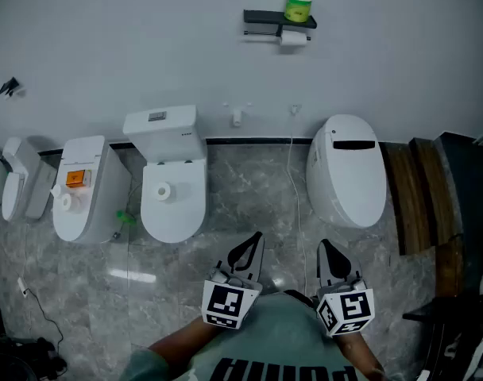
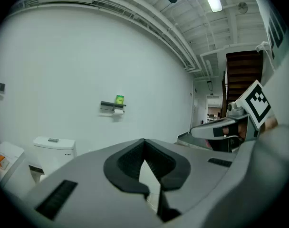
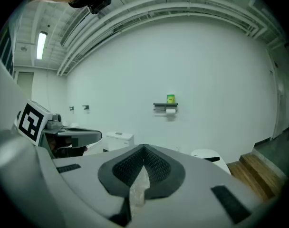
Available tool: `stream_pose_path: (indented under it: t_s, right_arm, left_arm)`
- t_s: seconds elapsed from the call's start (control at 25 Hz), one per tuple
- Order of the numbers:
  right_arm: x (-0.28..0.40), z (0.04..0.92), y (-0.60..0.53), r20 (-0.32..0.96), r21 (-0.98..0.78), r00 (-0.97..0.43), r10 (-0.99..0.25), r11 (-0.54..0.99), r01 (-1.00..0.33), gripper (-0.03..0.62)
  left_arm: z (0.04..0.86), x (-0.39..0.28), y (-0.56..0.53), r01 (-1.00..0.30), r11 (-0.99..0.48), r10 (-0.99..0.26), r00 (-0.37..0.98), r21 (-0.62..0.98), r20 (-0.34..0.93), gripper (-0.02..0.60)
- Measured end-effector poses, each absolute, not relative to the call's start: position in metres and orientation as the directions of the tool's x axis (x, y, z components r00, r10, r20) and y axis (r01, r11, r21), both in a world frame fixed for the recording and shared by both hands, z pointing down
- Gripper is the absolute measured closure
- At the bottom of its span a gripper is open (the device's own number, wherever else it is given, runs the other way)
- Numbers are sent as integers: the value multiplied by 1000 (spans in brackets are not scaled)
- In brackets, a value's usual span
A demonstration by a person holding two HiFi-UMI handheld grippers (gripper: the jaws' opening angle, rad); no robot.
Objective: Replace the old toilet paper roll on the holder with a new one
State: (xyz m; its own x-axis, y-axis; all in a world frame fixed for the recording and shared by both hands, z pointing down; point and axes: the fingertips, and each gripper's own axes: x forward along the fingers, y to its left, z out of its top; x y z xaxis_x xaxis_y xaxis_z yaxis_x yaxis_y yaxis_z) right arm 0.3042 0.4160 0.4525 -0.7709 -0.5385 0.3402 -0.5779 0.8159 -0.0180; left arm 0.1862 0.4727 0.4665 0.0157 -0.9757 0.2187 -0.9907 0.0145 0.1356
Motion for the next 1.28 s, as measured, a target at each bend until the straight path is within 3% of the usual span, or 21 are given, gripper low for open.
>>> stream_pose_path:
  t_s: [0.6, 1.28]
  right_arm:
    - [242, 474, 367, 344, -62, -832, -436, 873, -483, 594]
    - [189, 466, 176, 292, -108, -906, -307, 931, -350, 594]
  left_arm:
    - [478, 127, 442, -981, 148, -962, -114, 125, 248, 577]
    - [469, 92, 267, -965, 253, -929, -220, 74, 299, 577]
